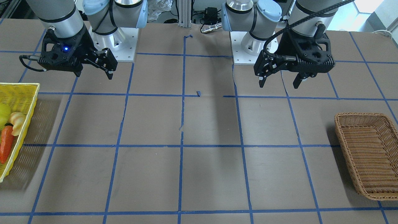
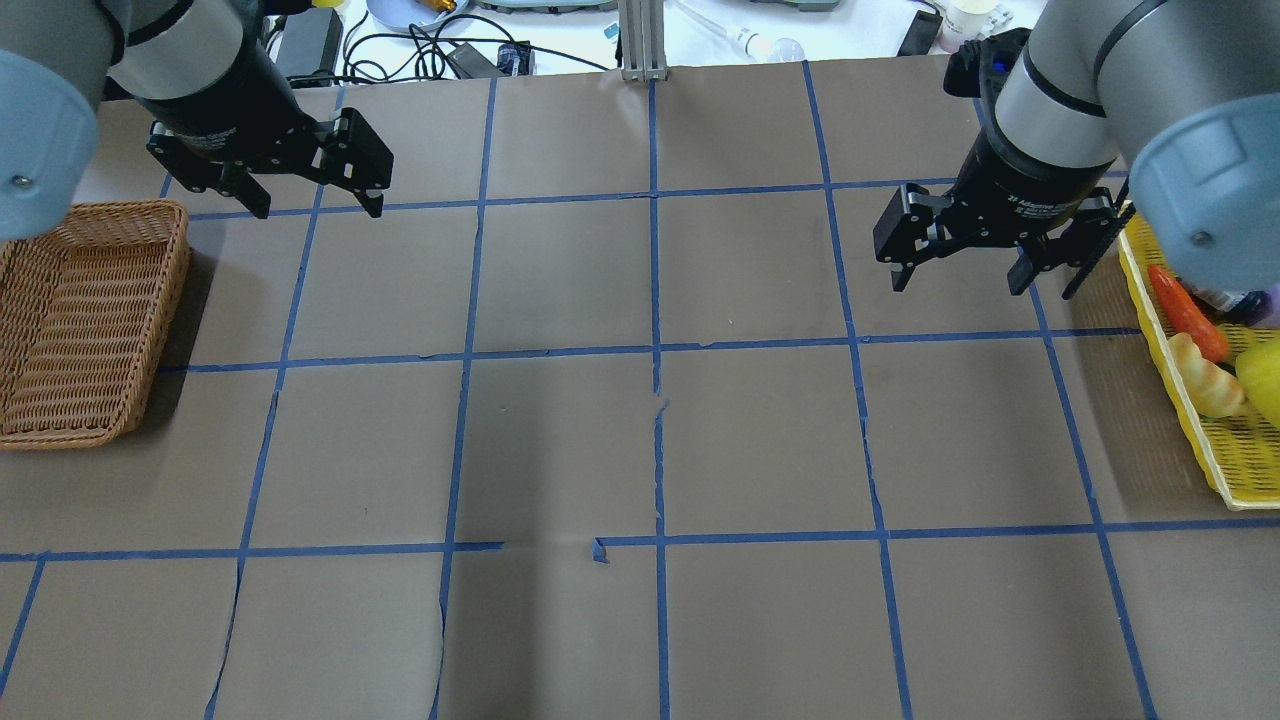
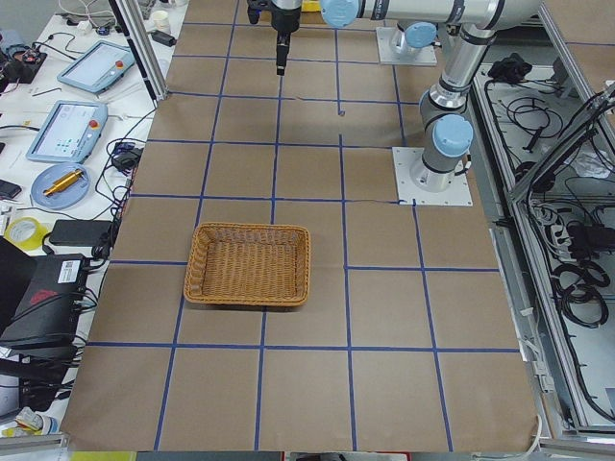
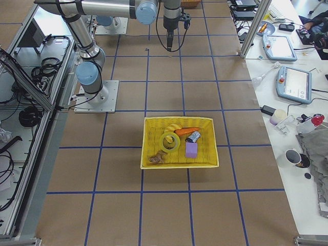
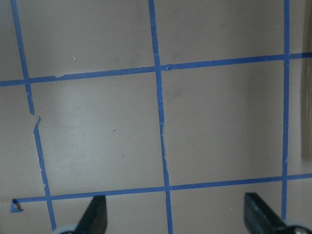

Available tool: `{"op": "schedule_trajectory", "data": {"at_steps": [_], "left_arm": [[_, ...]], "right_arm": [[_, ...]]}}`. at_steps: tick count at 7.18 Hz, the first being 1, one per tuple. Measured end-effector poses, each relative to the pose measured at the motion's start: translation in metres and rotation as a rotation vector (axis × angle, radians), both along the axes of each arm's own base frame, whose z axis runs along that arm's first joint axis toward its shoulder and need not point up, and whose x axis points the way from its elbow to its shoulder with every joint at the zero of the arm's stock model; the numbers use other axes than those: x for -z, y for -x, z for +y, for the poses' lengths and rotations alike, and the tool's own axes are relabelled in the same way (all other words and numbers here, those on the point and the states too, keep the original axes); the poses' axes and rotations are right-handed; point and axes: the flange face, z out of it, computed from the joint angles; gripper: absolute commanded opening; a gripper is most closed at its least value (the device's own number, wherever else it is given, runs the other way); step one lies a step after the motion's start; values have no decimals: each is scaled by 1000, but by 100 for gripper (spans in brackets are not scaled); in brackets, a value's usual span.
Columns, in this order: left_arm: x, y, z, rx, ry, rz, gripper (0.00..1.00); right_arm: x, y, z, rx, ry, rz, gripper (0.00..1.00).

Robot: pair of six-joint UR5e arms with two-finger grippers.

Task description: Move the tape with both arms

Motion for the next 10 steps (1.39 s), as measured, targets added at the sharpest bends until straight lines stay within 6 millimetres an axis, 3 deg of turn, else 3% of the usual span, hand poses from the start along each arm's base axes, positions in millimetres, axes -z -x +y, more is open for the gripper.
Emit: {"op": "schedule_trajectory", "data": {"at_steps": [10], "left_arm": [[0, 0, 0, 0, 0, -1, 100]], "right_arm": [[1, 0, -1, 1, 0, 7, 100]]}}
